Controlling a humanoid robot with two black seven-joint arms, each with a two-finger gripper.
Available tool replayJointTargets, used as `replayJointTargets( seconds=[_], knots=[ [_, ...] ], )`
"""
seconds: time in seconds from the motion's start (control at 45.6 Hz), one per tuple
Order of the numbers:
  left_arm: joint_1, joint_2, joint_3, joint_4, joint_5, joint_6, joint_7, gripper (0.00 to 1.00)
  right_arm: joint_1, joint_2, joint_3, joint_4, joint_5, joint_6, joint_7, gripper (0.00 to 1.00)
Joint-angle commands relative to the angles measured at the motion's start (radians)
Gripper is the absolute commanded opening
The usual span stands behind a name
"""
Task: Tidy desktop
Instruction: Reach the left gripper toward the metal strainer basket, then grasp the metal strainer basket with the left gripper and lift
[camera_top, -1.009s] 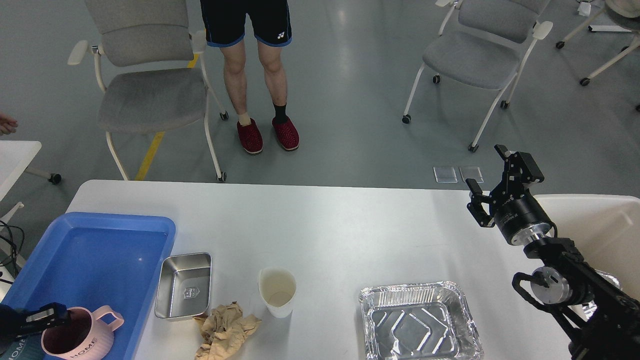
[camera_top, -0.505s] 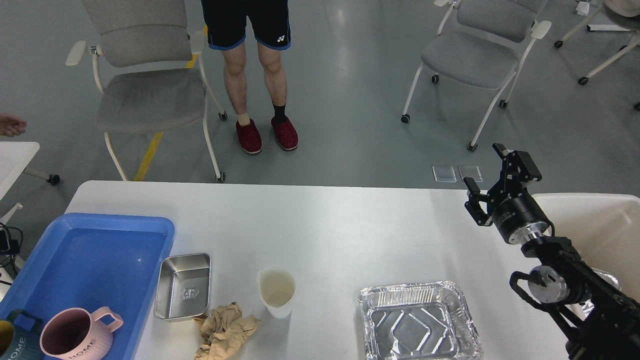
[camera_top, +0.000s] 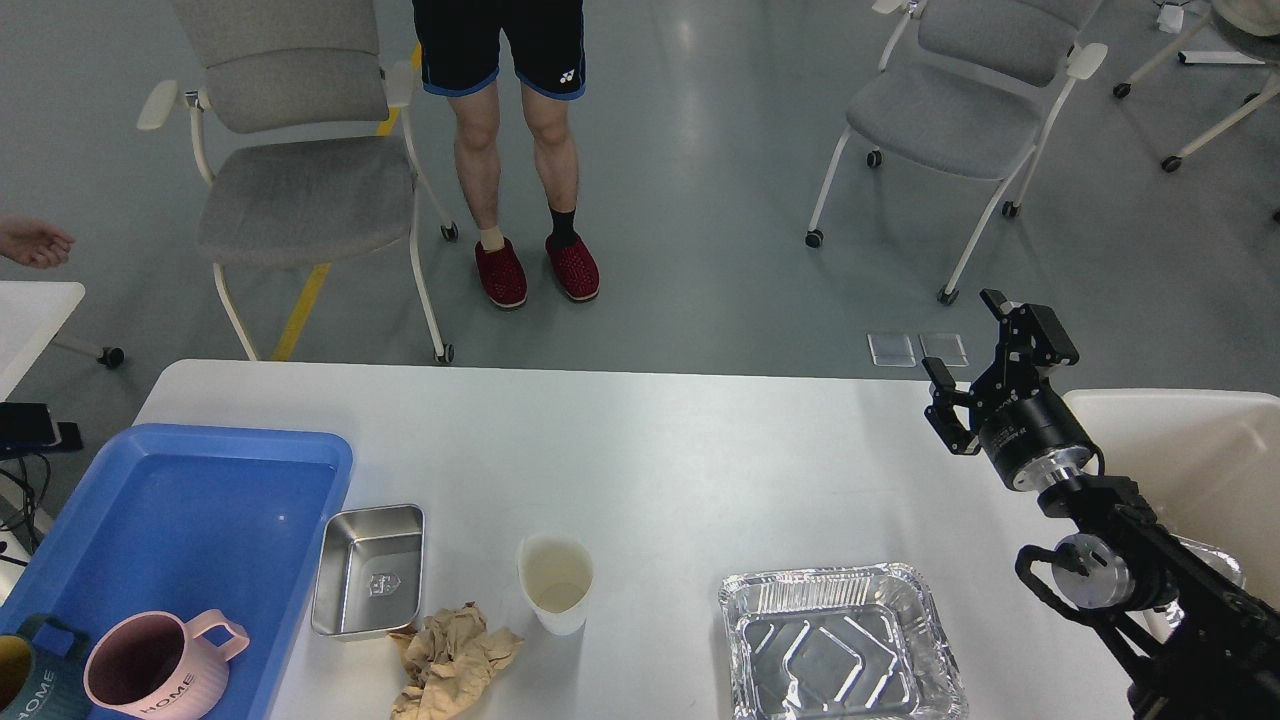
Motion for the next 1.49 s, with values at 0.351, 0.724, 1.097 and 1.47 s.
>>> replayJointTargets(
  seconds=[0.351, 0.724, 1.097, 1.47],
  knots=[
    [0.000, -0.677, 0.098, 0.265, 0.301, 0.089, 0.143, 0.78, -0.012, -0.002, 0.002, 0.006, 0.001, 0.000, 0.000, 1.00],
    [0.000, -0.761, 0.173, 0.354, 0.301, 0.170, 0.147, 0.74, -0.012, 0.000, 0.002, 0.003, 0.001, 0.000, 0.000, 1.00],
    [0.003, -0.792, 0.175, 0.357, 0.301, 0.172, 0.150, 0.55, -0.012, -0.003, 0.002, 0.002, -0.001, 0.001, 0.000, 1.00],
    [-0.001, -0.816, 0.207, 0.397, 0.285, 0.169, 0.223, 0.11, -0.018, -0.006, 0.003, 0.002, -0.001, 0.001, 0.000, 1.00]
  ],
)
